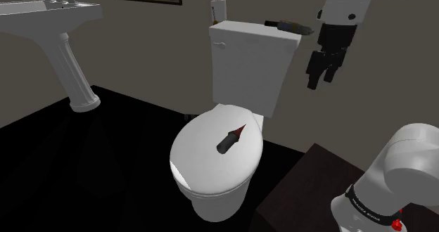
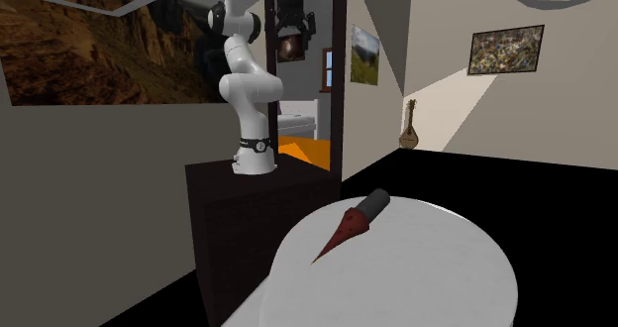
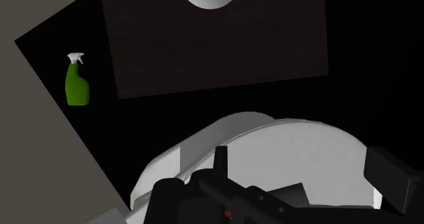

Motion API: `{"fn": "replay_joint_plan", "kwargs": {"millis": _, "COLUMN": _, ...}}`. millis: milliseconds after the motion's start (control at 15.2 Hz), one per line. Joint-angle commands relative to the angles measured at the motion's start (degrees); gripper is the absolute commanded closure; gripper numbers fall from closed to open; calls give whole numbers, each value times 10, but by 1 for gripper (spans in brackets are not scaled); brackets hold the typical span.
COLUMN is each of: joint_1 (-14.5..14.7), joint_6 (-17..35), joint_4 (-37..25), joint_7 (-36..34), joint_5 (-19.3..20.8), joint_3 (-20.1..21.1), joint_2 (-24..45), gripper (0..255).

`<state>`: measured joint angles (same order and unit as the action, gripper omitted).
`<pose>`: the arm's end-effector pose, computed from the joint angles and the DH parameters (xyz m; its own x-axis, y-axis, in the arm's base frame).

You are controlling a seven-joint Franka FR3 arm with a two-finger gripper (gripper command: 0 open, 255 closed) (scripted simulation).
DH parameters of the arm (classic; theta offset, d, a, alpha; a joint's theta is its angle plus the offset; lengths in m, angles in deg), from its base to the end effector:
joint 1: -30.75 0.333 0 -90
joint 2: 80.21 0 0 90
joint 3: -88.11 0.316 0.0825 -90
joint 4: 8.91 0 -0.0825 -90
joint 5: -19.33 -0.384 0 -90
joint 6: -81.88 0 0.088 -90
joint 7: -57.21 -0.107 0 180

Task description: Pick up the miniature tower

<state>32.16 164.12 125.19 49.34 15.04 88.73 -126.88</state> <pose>0.2841 0.0200 0.5952 0.9905 -0.0956 -0.0985 -0.1013 -0.9934 -0.0539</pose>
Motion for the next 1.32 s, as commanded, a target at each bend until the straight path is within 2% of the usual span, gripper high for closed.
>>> {"fn": "replay_joint_plan", "kwargs": {"millis": 0, "joint_1": 0, "joint_6": 0, "joint_4": 0, "joint_7": 0, "joint_5": 0, "joint_3": 0, "joint_2": 0, "gripper": 0}}
{"fn": "replay_joint_plan", "kwargs": {"millis": 594, "joint_1": -25, "joint_6": 164, "joint_4": 44, "joint_7": -117, "joint_5": -40, "joint_3": 48, "joint_2": 132, "gripper": 0}}
{"fn": "replay_joint_plan", "kwargs": {"millis": 1254, "joint_1": -50, "joint_6": 333, "joint_4": 22, "joint_7": -238, "joint_5": -58, "joint_3": 81, "joint_2": 333, "gripper": 0}}
